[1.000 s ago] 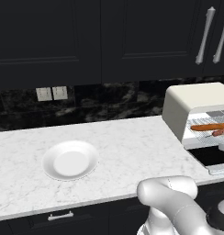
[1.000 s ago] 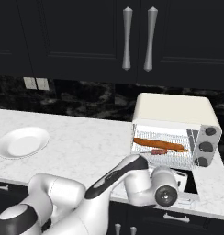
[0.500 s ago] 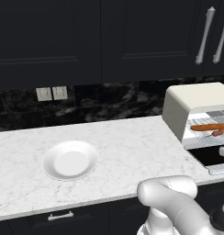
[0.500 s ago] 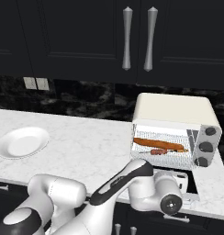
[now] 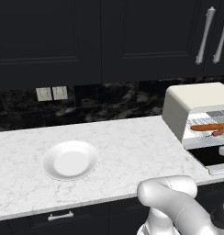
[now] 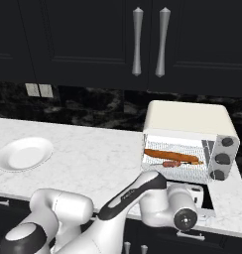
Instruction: Pick up the kebab skewer and baguette bread, and place them inside the toaster oven. Close the toaster oven door and start by setting the timer.
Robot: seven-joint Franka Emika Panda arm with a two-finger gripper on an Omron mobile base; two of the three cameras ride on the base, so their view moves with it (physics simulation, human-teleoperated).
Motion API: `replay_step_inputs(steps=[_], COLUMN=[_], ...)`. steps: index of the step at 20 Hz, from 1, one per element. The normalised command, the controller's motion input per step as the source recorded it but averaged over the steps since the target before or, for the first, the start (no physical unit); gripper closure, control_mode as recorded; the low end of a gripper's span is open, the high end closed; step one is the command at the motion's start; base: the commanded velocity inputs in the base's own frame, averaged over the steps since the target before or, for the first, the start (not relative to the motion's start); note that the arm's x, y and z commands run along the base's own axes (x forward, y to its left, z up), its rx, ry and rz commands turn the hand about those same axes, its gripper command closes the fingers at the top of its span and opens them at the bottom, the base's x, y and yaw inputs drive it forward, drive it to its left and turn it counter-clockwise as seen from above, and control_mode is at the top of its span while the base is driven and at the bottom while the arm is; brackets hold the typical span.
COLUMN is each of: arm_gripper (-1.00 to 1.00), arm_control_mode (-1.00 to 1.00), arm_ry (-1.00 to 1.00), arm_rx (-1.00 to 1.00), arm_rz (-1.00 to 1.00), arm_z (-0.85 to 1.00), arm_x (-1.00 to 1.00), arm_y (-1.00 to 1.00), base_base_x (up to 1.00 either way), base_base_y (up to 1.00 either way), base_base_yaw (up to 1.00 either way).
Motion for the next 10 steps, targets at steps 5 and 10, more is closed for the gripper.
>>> replay_step_inputs(steps=[5,10], arm_gripper=[-1.0,-1.0], arm_control_mode=[-1.0,-1.0], arm_ry=[0.0,0.0], arm_rx=[0.0,0.0], arm_rz=[0.0,0.0], arm_z=[0.0,0.0], arm_x=[0.07,0.13], arm_y=[0.0,0.0], base_base_x=[0.0,0.0], base_base_y=[0.0,0.0], base_base_yaw=[0.0,0.0])
